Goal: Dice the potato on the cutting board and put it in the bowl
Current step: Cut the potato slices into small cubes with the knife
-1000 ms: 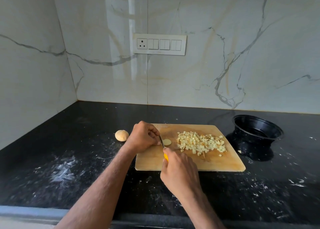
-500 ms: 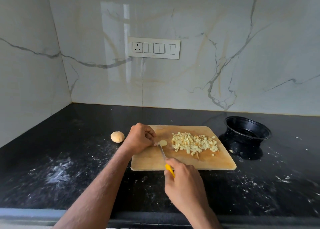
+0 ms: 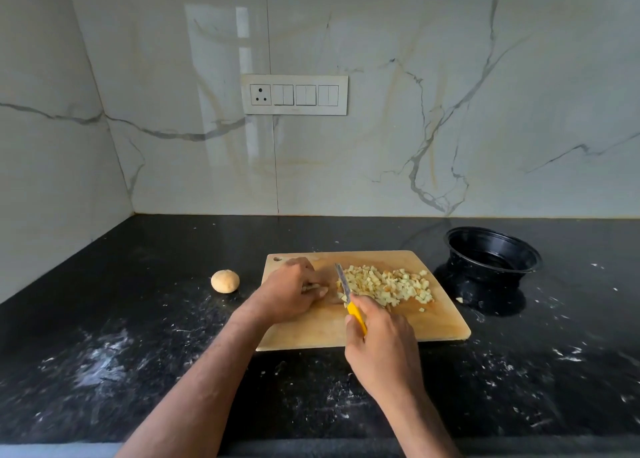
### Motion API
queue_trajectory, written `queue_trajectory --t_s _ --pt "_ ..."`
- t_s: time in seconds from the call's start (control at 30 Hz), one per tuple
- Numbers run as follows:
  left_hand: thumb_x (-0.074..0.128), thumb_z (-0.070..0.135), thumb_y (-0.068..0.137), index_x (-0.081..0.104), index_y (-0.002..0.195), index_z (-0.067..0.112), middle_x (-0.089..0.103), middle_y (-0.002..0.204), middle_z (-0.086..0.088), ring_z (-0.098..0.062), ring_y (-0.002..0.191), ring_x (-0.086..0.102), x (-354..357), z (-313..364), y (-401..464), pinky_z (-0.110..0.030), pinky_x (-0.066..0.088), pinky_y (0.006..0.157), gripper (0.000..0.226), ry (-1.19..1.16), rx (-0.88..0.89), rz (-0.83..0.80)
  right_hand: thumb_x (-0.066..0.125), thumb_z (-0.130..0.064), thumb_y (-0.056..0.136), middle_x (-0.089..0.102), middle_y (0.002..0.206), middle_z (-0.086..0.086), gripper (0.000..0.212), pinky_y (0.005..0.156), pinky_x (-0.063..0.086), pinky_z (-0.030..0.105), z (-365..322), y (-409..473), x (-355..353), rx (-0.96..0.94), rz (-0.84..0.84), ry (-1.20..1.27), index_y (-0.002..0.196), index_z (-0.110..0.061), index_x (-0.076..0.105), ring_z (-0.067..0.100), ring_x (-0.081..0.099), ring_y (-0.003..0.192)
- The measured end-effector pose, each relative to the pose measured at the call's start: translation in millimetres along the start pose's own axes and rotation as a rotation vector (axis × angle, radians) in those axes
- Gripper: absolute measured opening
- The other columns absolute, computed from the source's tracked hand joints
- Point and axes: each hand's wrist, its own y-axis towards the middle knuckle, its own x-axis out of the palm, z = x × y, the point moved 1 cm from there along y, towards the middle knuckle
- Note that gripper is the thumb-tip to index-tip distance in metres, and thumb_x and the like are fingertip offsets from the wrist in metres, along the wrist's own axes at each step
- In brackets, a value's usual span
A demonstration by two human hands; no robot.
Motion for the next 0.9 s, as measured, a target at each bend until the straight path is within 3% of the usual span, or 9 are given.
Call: queue_trajectory --t_s 0.17,0.43,0.7,0.9 --pt "0.057 0.025 0.095 0.075 0.112 0.026 0.058 0.105 -0.001 -0.022 0.097 0.059 4 17 0 -0.029 0.049 0.081 0.025 0.116 -0.041 0.064 0.056 -0.036 0.097 0.073 0.111 -0.01 0.042 0.081 0.058 0.032 -1 -3 -2 -0.007 -0.005 -0.012 0.139 -0.031 0.057 0.013 0.067 0.095" --pt "0.056 0.038 0.091 0.073 0.102 0.017 0.062 0.104 -0.002 -0.022 0.094 0.061 14 36 1 -0.033 0.055 0.076 0.029 0.224 -0.279 0.13 0.048 -0.042 0.1 0.067 0.12 -0.015 0.043 0.088 0.05 0.022 0 -5 -3 0.026 -0.059 -0.012 0.143 -0.039 0.047 0.009 0.059 0.106" --pt "0.047 0.032 0.101 0.069 0.113 0.014 0.066 0.117 -0.006 -0.026 0.109 0.061 18 51 4 -0.034 0.053 0.08 0.031 0.372 -0.331 0.143 0.049 -0.044 0.098 0.064 0.123 -0.014 0.042 0.097 0.047 0.024 0 -1 -6 0.067 -0.097 0.018 0.14 -0.042 0.046 0.011 0.058 0.115" --pt "0.041 0.016 0.102 0.061 0.119 0.016 0.062 0.124 -0.006 -0.025 0.115 0.061 17 56 -1 -0.029 0.049 0.083 0.026 0.398 -0.423 0.159 0.053 -0.039 0.094 0.064 0.119 -0.013 0.042 0.097 0.05 0.026 -2 0 -5 0.094 -0.13 0.032 0.135 -0.044 0.047 0.013 0.061 0.113"
